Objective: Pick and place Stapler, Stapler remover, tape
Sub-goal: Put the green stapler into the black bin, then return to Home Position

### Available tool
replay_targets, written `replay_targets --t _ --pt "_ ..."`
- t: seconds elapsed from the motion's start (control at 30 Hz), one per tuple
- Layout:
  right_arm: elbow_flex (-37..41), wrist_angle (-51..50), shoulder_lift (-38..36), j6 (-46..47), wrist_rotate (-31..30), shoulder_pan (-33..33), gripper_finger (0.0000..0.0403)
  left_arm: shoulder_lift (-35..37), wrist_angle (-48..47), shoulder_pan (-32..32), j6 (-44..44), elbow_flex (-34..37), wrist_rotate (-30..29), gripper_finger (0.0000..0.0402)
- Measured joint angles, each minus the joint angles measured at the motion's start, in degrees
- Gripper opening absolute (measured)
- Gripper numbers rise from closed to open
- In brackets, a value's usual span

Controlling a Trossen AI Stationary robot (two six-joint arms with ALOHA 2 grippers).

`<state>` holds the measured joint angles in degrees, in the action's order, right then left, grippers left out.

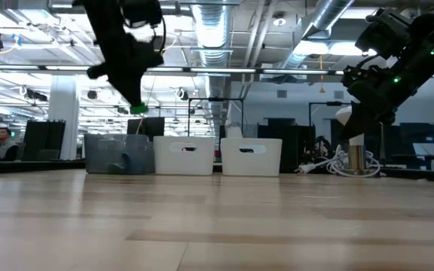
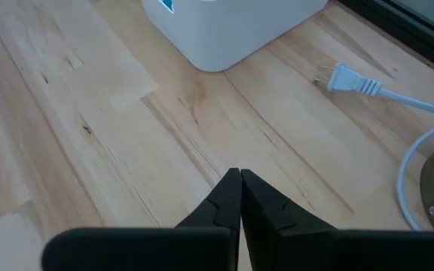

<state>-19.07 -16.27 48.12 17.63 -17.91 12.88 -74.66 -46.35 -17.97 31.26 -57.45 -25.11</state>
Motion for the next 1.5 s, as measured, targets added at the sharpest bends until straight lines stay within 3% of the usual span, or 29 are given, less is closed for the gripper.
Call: replay_targets --t 0.23,0.5,0.77,1.2,1.5 --pt "0.00 -0.01 0.00 0.00 0.02 0.00 0.0001 -5.94 4.75 -10.75 -3.41 3.39 6.29 0.0008" --pt "0.00 -0.02 -0.01 0.00 0.02 0.00 0.0001 -13.59 6.17 -16.86 -4.43 3.74 12.81 0.0008" --pt "0.00 -0.02 -0.02 0.00 0.02 0.00 0.0001 -15.47 8.19 -18.48 -4.43 3.74 13.63 0.0018" --pt "0.00 -0.02 0.00 0.00 0.26 0.00 0.0001 -15.47 10.63 -18.44 -4.43 3.72 12.81 0.0106" --pt "-1.34 -0.12 -0.63 -0.19 3.67 0.00 0.0001 -10.86 13.55 -16.32 -7.07 3.69 16.13 0.0100"
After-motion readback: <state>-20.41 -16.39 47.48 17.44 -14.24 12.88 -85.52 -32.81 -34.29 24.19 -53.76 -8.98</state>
